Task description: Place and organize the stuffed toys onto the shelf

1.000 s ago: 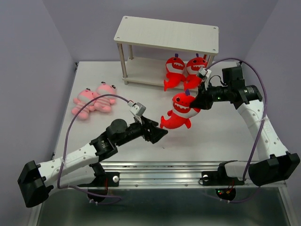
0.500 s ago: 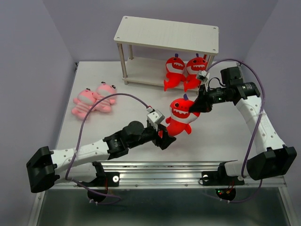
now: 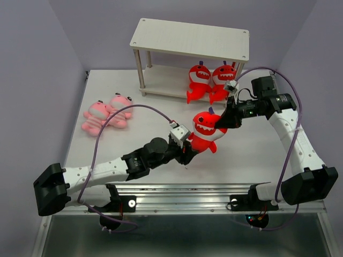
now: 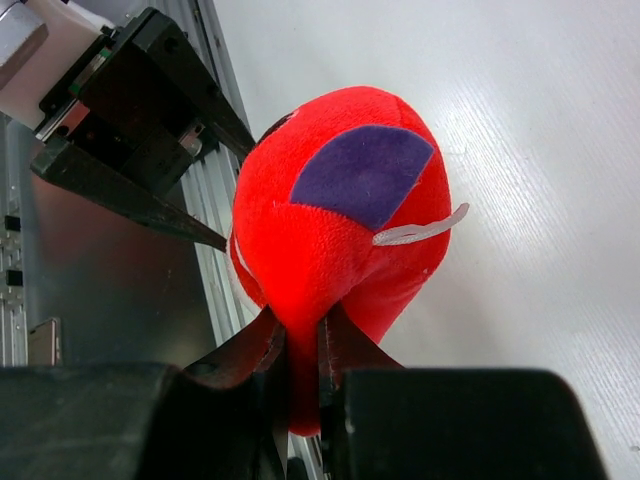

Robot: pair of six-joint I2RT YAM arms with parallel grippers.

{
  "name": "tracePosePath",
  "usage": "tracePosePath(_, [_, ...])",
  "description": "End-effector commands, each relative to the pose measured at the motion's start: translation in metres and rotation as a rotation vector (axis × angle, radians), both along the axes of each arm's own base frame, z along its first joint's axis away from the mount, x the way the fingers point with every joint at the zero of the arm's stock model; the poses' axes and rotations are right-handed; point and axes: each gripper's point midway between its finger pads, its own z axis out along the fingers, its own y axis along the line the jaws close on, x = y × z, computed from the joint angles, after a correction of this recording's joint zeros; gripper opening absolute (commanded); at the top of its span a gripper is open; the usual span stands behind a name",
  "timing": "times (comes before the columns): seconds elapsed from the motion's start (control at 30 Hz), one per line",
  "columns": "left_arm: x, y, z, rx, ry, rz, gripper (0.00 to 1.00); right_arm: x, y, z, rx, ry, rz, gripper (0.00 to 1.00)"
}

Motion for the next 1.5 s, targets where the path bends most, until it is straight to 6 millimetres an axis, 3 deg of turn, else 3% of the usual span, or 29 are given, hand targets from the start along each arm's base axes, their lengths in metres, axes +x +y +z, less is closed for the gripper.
tracePosePath(0.0, [0.0,-0.006,0.019,-0.083,-0.022,-0.008,0.59,-0.005,0.006,0.013,0.067,-0.001,0.022,0.01])
tracePosePath(0.1, [-0.005,-0.006,0.019,-0.12,-0.01,-0.024,0.42,-0.002,0.006,0.01,0.069,0.005,0.021,0.01])
tracePosePath(0.13, [-0.005,-0.006,0.022,-0.136,-0.01,-0.023,0.26,-0.002,0.006,0.009,0.068,0.007,0.02,0.01])
tracePosePath(0.2, [-0.006,-0.004,0.02,-0.148,-0.002,-0.019,0.09,0.0,0.006,0.006,0.065,0.01,0.017,0.01])
tracePosePath(0.27, [-0.007,-0.002,0.017,-0.147,0.001,-0.017,0.0,0.001,0.006,0.004,0.064,0.01,0.016,0.01])
tracePosePath(0.33, [-0.007,0.0,0.019,-0.158,-0.001,-0.012,0.0,0.002,0.006,0.0,0.057,0.014,0.011,0.01])
tracePosePath(0.37, [-0.008,0.005,0.021,-0.166,-0.01,-0.004,0.0,0.004,0.005,-0.003,0.049,0.01,0.003,0.08])
tracePosePath(0.4, [-0.008,0.005,0.021,-0.164,-0.009,-0.004,0.0,0.005,0.005,-0.004,0.045,0.01,0.0,0.08])
tracePosePath(0.43, [-0.007,0.007,0.019,-0.162,-0.011,0.002,0.0,0.006,0.004,-0.005,0.04,0.002,-0.005,0.16])
tracePosePath(0.53, [-0.005,0.015,0.018,-0.153,-0.01,0.036,0.0,0.01,0.001,-0.008,0.009,-0.018,-0.031,0.57])
tracePosePath(0.6, [-0.001,0.024,0.013,-0.129,-0.001,0.075,0.0,0.014,-0.002,-0.007,-0.01,-0.046,-0.065,0.77])
tracePosePath(0.73, [0.011,0.046,0.012,-0.126,0.026,0.179,0.0,0.045,-0.025,-0.012,-0.147,-0.163,-0.261,1.0])
tracePosePath(0.93, [0.039,0.084,0.029,-0.155,-0.002,0.312,0.0,0.061,-0.048,-0.019,-0.207,-0.244,-0.405,1.0])
tracePosePath(0.97, [0.05,0.092,0.035,-0.157,-0.017,0.337,0.0,0.057,-0.048,-0.033,-0.214,-0.217,-0.404,1.0])
tracePosePath(1.03, [0.062,0.101,0.038,-0.137,-0.02,0.367,0.0,0.056,-0.05,-0.04,-0.208,-0.227,-0.411,1.0])
tracePosePath(1.07, [0.069,0.102,0.033,-0.106,-0.022,0.362,0.0,0.053,-0.053,-0.056,-0.215,-0.197,-0.411,1.0])
tracePosePath(1.13, [0.089,0.116,0.03,-0.074,-0.03,0.412,0.0,0.049,-0.055,-0.066,-0.202,-0.192,-0.399,1.0])
tracePosePath(1.27, [0.125,0.124,0.034,-0.008,-0.062,0.464,0.0,0.046,-0.066,-0.078,-0.143,-0.176,-0.39,1.0])
tracePosePath(1.3, [0.136,0.123,0.025,0.035,-0.058,0.475,0.0,0.042,-0.069,-0.083,-0.117,-0.161,-0.379,1.0])
tracePosePath(1.47, [0.184,0.122,0.022,0.12,-0.078,0.551,0.0,0.037,-0.081,-0.104,-0.074,-0.122,-0.381,1.0])
